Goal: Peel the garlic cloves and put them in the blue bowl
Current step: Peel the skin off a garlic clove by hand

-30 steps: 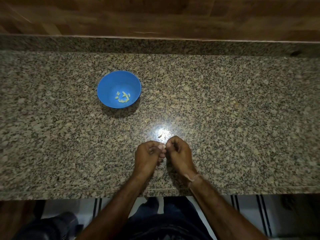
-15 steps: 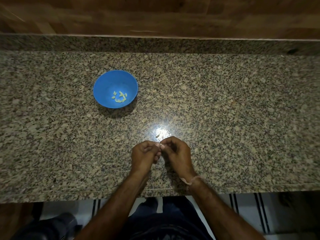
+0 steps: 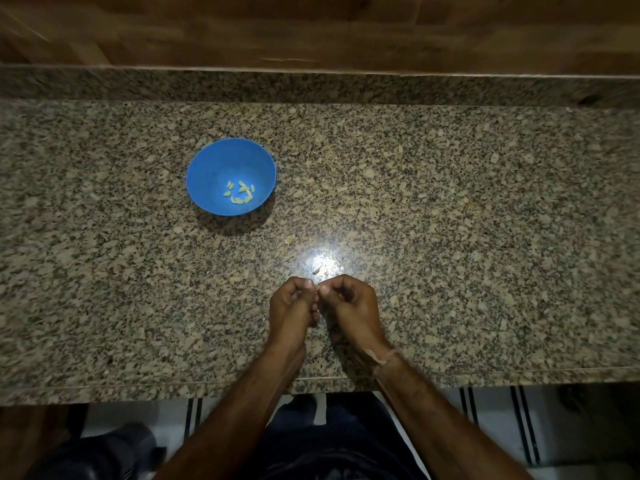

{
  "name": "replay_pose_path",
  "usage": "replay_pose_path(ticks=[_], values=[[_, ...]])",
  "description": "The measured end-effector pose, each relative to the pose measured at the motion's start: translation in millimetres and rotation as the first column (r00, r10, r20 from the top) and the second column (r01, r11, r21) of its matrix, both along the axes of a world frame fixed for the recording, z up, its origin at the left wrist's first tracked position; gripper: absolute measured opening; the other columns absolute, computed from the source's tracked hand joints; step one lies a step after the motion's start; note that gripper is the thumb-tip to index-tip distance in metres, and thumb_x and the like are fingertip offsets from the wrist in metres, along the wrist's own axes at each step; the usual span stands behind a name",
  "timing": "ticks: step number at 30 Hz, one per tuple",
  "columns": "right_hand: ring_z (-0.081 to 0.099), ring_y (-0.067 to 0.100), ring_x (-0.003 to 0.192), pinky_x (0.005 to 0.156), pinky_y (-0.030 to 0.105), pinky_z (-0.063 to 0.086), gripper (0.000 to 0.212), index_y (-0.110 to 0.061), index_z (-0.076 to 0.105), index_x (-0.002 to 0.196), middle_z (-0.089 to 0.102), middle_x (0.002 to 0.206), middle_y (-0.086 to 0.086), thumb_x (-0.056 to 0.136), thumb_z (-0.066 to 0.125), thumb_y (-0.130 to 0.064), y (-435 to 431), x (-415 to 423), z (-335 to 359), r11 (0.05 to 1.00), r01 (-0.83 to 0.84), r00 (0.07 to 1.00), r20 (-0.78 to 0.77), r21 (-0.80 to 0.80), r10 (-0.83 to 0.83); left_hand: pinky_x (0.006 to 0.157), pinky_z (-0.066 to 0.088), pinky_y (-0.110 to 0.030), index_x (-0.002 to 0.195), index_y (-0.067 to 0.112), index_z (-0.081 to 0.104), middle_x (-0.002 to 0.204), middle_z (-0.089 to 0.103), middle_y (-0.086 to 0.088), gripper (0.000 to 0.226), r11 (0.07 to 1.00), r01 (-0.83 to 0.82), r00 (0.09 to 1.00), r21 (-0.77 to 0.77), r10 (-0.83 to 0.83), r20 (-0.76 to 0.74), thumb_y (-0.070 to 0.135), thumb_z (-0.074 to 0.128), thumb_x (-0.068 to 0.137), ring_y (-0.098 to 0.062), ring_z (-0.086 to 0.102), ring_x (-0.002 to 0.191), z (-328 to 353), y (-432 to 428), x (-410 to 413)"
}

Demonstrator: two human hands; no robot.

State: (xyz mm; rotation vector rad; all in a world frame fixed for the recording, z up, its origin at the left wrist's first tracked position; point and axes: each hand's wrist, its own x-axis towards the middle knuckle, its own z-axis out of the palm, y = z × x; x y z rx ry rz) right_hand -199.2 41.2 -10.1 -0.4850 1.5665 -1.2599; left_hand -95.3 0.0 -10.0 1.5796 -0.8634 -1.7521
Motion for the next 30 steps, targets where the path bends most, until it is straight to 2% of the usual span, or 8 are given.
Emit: replay_pose_path(ticks=[4, 7, 9, 12, 16, 20, 25, 30], values=[[0.069, 0.035, 0.088, 0.088, 0.064, 0.057, 0.018, -0.003, 0.073, 0.091, 0.071, 0.095, 0.032, 0.097, 0.072, -0.020, 0.4, 3.1, -2.7, 0.999, 0.046, 0.996, 0.080, -0.012, -0.045, 0.059, 0.043, -0.027, 0.088, 0.011, 0.061, 0.066, 0.056, 0.007, 0.026, 0.986, 0.132, 0.985, -0.100, -0.119, 0.129, 0.023, 0.052, 0.109, -0.011, 0.050, 0.063, 2.7, 0.5, -2.5], [0.069, 0.037, 0.095, 0.100, 0.063, 0.054, 0.025, 0.002, 0.073, 0.094, 0.069, 0.102, 0.038, 0.097, 0.073, -0.023, -0.8, 1.5, -2.5, 0.996, 0.088, 0.983, 0.159, 0.001, -0.087, 0.055, 0.040, -0.015, 0.089, 0.012, 0.061, 0.075, 0.060, 0.002, 0.024, 0.936, 0.276, 0.928, -0.218, -0.200, 0.316, 0.023, 0.052, 0.108, -0.009, 0.052, 0.066, 3.7, 2.1, -1.3], [0.068, 0.035, 0.092, 0.098, 0.058, 0.055, 0.025, 0.006, 0.072, 0.094, 0.068, 0.101, 0.040, 0.099, 0.072, -0.019, -2.0, -1.0, -2.4, 0.994, 0.105, 0.978, 0.179, 0.013, -0.106, 0.054, 0.038, -0.013, 0.089, 0.012, 0.061, 0.075, 0.062, 0.002, 0.021, 0.900, 0.336, 0.890, -0.277, -0.208, 0.406, 0.022, 0.056, 0.106, -0.008, 0.054, 0.066, 1.7, 2.6, 0.7], [0.068, 0.036, 0.090, 0.098, 0.064, 0.054, 0.026, 0.003, 0.074, 0.091, 0.067, 0.099, 0.041, 0.096, 0.075, -0.023, -3.5, -3.4, -4.6, 0.994, 0.105, 0.980, 0.168, 0.016, -0.106, 0.056, 0.040, -0.011, 0.087, 0.018, 0.064, 0.075, 0.065, 0.006, 0.016, 0.872, 0.397, 0.847, -0.288, -0.228, 0.480, 0.021, 0.064, 0.102, -0.003, 0.058, 0.067, -0.6, 1.2, 3.6], [0.073, 0.033, 0.086, 0.091, 0.061, 0.058, 0.023, -0.006, 0.077, 0.087, 0.076, 0.089, 0.024, 0.093, 0.078, -0.028, -3.3, -10.2, -4.5, 0.999, 0.050, 0.999, -0.018, 0.022, -0.049, 0.065, 0.051, -0.012, 0.097, 0.022, 0.072, 0.087, 0.073, 0.010, 0.012, 0.891, 0.341, 0.884, -0.299, -0.195, 0.426, 0.011, 0.070, 0.096, 0.000, 0.067, 0.078, 1.7, 0.1, 5.6], [0.077, 0.022, 0.085, 0.081, 0.038, 0.063, 0.010, -0.008, 0.079, 0.089, 0.079, 0.084, 0.005, 0.096, 0.076, -0.014, -2.1, -17.7, -2.8, 0.999, -0.051, 0.969, -0.243, -0.007, 0.048, 0.077, 0.061, -0.028, 0.101, 0.027, 0.076, 0.092, 0.077, 0.011, 0.013, 0.903, 0.273, 0.927, -0.332, -0.155, 0.341, 0.017, 0.069, 0.097, -0.003, 0.072, 0.087, 5.8, -2.0, 5.6], [0.077, 0.021, 0.088, 0.083, 0.042, 0.064, 0.009, -0.011, 0.079, 0.092, 0.080, 0.087, 0.002, 0.097, 0.073, -0.008, -2.0, -18.4, -5.6, 0.995, -0.099, 0.950, -0.298, -0.019, 0.089, 0.078, 0.064, -0.046, 0.095, 0.026, 0.079, 0.087, 0.078, 0.008, 0.010, 0.908, 0.279, 0.933, -0.313, -0.180, 0.311, 0.019, 0.073, 0.094, -0.012, 0.075, 0.084, 5.2, -7.0, 10.6], [0.077, 0.017, 0.091, 0.084, 0.036, 0.063, 0.007, -0.015, 0.080, 0.097, 0.080, 0.091, -0.002, 0.096, 0.075, -0.010, -0.9, -17.5, -4.2, 0.991, -0.129, 0.941, -0.321, -0.039, 0.109, 0.082, 0.063, -0.048, 0.100, 0.024, 0.079, 0.090, 0.079, 0.007, 0.015, 0.913, 0.269, 0.936, -0.306, -0.172, 0.308, 0.013, 0.072, 0.095, -0.013, 0.075, 0.088, 2.4, -7.1, 13.1]])
